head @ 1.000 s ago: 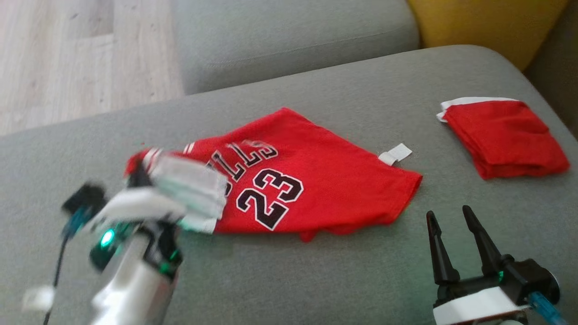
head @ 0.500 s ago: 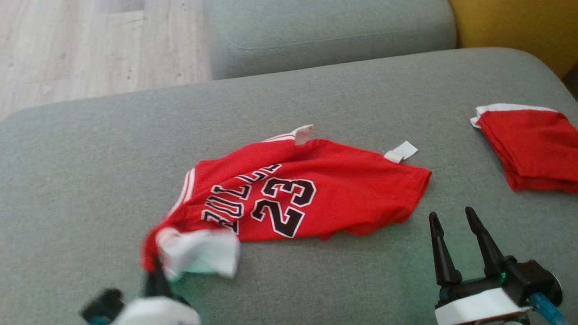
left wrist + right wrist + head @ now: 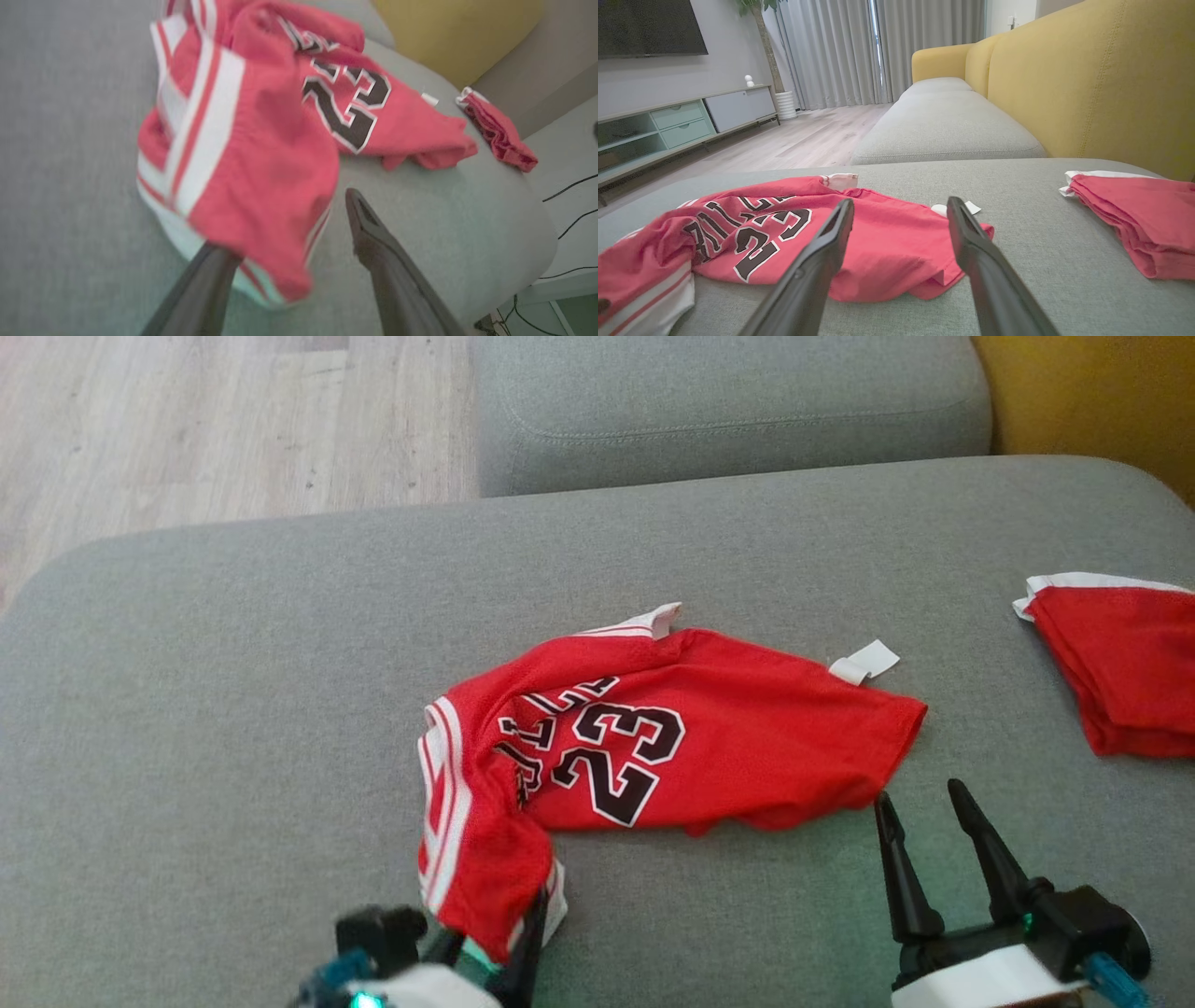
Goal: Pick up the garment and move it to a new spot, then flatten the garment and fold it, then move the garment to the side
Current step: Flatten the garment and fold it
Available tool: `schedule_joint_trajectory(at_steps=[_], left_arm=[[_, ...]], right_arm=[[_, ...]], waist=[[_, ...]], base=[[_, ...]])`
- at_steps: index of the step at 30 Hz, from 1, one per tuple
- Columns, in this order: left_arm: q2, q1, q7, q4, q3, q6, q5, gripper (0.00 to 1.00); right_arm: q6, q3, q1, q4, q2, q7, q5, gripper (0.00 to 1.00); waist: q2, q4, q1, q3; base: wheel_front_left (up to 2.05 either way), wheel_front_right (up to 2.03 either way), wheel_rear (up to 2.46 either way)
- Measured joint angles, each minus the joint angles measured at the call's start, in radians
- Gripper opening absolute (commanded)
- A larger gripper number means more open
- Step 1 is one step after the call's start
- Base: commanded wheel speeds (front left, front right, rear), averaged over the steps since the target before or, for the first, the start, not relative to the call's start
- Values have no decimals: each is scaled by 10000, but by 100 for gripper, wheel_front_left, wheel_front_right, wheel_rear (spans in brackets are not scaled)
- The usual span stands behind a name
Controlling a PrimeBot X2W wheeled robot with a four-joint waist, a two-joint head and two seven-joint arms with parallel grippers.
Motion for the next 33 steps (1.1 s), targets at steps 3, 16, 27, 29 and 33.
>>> schedule_joint_trajectory(at_steps=[3,16,27,29,33], left_arm=[[217,-302,318,-1045,136,270,84,100],[777,-4721,591,1603,4,667,2543,100],[-211,-5589,-991,4629,-274,121,2592,0],[-297,-5529,-1595,4723,-290,102,2598,0],[-437,-5415,-2550,4477,-313,48,2608,0]], right_arm=[[0,107,-5,12,-44,0,2,100],[0,474,-617,-4,-443,0,2,100],[0,316,-1103,-21,-617,0,4,100],[0,251,-1066,-25,-616,0,4,100],[0,230,-1013,-29,-585,0,4,100]], waist=[[0,-85,0,-24],[0,-646,1,929],[0,-885,1,1635],[0,-750,1,1566],[0,-431,0,1321]], base=[[0,0,0],[0,0,0],[0,0,0],[0,0,0],[0,0,0]])
